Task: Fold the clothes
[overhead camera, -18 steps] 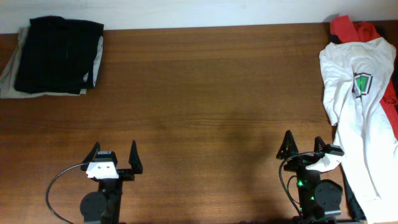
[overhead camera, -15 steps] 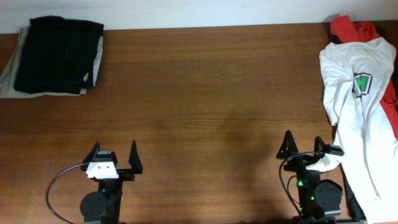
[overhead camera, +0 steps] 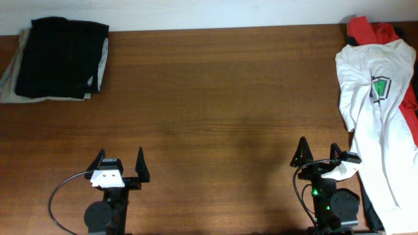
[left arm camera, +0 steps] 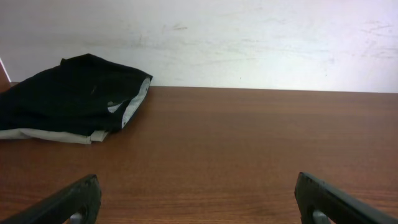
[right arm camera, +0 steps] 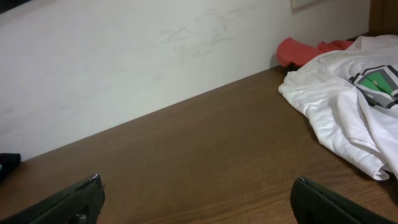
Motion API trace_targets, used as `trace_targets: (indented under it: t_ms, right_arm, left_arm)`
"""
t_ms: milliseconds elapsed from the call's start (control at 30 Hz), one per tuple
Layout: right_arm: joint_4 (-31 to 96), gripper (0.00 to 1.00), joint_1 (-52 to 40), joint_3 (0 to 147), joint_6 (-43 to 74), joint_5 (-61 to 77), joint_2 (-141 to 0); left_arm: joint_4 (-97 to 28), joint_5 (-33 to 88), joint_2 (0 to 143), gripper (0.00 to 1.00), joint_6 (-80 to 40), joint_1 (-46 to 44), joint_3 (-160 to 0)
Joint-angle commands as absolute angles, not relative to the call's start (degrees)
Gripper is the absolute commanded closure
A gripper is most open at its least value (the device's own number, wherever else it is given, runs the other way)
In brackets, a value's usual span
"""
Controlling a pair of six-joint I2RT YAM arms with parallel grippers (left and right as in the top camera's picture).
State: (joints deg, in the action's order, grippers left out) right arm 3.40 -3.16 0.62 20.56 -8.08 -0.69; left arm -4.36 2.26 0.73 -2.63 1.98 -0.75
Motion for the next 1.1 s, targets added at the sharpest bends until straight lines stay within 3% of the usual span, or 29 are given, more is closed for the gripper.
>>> trace_targets:
  t_ms: [0, 567, 600, 633, 667, 733, 800, 933, 1067]
  right_arm:
    - [3.86, 0.01, -3.46, 0.32, 20.34, -8.19, -0.36]
    - [2.74, 0.01, -3.46, 0.32, 21.63, -6.74, -0.36]
    - [1.96, 0.01, -3.46, 0.32, 27.68, -0.69, -0.36]
    - [3.07, 0.01, -3.46, 0.32, 39.18, 17.52, -0.40]
    - [2.13, 0.01, -3.46, 0.32, 42.54, 27.86, -0.58]
    - [1.23, 0.01, -3.40, 0.32, 46.28, 28.21, -0.62]
    - [-7.97, 0.01, -3.36, 0.34, 46.57, 28.73, -0.62]
    - [-11.88, 0.02, -3.36, 7.66, 35.51, 22.68, -2.94]
    - [-1.19, 0.01, -3.36, 32.05, 16.45, 4.82, -27.94]
  left_arm:
    - [-4.62, 1.67, 0.30, 0.01, -1.69, 1.80, -0.47]
    - [-4.62, 1.67, 0.30, 0.01, -1.69, 1.80, -0.47]
    - [-4.62, 1.67, 0.30, 0.01, -1.69, 1.80, -0.47]
    - [-4.62, 1.67, 0.30, 0.01, -1.69, 1.80, -0.47]
    - [-4.62, 1.67, 0.30, 0.01, -1.69, 1.80, -0.49]
    - [-4.62, 1.67, 0.30, 0.01, -1.69, 1.80, -0.49]
    - [-4.62, 1.67, 0.30, 0.01, -1.69, 1.80, -0.47]
    - [-4.62, 1.67, 0.30, 0.01, -1.69, 1.80, -0.47]
    - [-4.62, 1.67, 0.30, 0.01, -1.69, 1.80, -0.49]
